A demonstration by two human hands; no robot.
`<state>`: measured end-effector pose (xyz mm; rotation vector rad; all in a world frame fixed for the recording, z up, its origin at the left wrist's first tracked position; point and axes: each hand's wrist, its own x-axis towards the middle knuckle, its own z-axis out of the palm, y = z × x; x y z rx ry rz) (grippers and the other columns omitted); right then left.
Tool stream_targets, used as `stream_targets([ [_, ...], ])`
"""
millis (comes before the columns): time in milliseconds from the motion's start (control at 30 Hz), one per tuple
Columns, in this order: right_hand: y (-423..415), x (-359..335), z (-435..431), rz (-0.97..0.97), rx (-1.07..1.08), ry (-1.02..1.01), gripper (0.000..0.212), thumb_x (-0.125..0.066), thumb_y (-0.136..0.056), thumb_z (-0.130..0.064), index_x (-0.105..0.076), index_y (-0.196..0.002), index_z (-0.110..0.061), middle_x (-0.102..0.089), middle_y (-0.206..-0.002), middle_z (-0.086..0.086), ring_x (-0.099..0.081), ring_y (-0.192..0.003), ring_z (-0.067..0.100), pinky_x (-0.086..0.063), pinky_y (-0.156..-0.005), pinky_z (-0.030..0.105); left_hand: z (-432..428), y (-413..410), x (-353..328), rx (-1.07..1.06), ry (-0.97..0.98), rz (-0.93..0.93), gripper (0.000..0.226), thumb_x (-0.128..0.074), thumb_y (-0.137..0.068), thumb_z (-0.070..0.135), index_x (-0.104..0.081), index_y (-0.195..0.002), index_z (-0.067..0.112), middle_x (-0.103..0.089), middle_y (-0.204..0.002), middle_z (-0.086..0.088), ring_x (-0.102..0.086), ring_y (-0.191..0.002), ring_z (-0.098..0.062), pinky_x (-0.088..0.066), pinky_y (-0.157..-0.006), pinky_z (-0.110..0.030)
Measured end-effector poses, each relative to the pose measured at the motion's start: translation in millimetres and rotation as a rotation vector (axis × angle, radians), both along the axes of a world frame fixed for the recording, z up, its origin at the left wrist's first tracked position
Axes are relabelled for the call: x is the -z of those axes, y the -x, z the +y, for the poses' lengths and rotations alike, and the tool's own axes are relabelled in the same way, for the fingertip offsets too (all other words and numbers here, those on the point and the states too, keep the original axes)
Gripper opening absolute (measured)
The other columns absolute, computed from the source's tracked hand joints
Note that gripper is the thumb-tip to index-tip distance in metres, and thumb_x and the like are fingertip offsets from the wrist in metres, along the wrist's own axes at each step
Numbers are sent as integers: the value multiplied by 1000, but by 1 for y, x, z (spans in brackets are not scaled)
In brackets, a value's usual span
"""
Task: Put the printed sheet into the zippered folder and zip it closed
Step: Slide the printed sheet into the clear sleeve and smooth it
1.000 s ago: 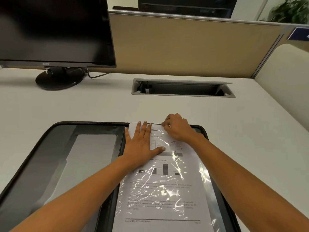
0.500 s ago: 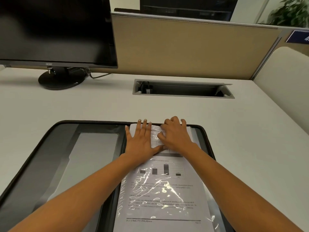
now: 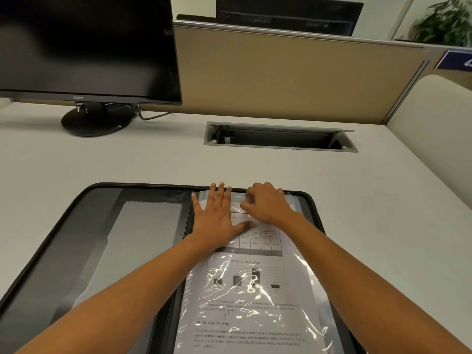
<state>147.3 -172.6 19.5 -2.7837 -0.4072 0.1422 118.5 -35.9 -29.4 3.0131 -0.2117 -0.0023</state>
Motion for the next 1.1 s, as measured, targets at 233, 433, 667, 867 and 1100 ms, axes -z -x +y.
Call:
stream_targets([
  [233, 0, -3, 10, 69, -1, -45, 28, -49, -84, -32, -60, -95, -9, -62, -104, 8, -50, -99, 25, -37, -88, 42, 0, -1, 3, -14, 43, 11, 102, -24, -74, 80, 10, -146, 17, 13, -157, -3, 16, -143, -20, 12, -108, -60],
  [433, 2, -6, 14, 127, 16, -78, 35, -50, -83, -32, -40, -51, -24, -42, -57, -8, -42, -76, 20, -39, -79, 39, 1, 0, 3, -18, 45, 19, 101, -24, -75, 79, 11, -146, 17, 14, -156, -2, 17, -143, -20, 13, -108, -61],
  [667, -1, -6, 9, 176, -7, -119, 19, -54, -81, -33, -61, -76, -17, -60, -80, 1, -48, -81, 18, -41, -87, 40, 1, 0, 3, -5, 45, 16, 102, -23, -73, 80, 13, -146, 18, 14, -156, -2, 17, -143, -21, 12, -108, -61],
  [867, -7, -5, 7, 185, -60, -68, 19, -60, -76, -26, -50, -61, -19, -50, -62, -7, -47, -67, 14, -38, -71, 34, 1, 0, 3, -4, 65, 17, 111, -7, -60, 85, 11, -146, 17, 13, -157, -2, 16, -143, -20, 11, -108, -60],
  [1100, -10, 1, 1, 91, -51, -121, 34, -63, -72, -25, -45, -100, -20, -58, -88, 1, -51, -89, 23, -33, -77, 36, 2, -5, 7, 5, 129, -1, 102, -25, -72, 80, 11, -146, 19, 11, -157, -1, 12, -144, -20, 5, -110, -60],
])
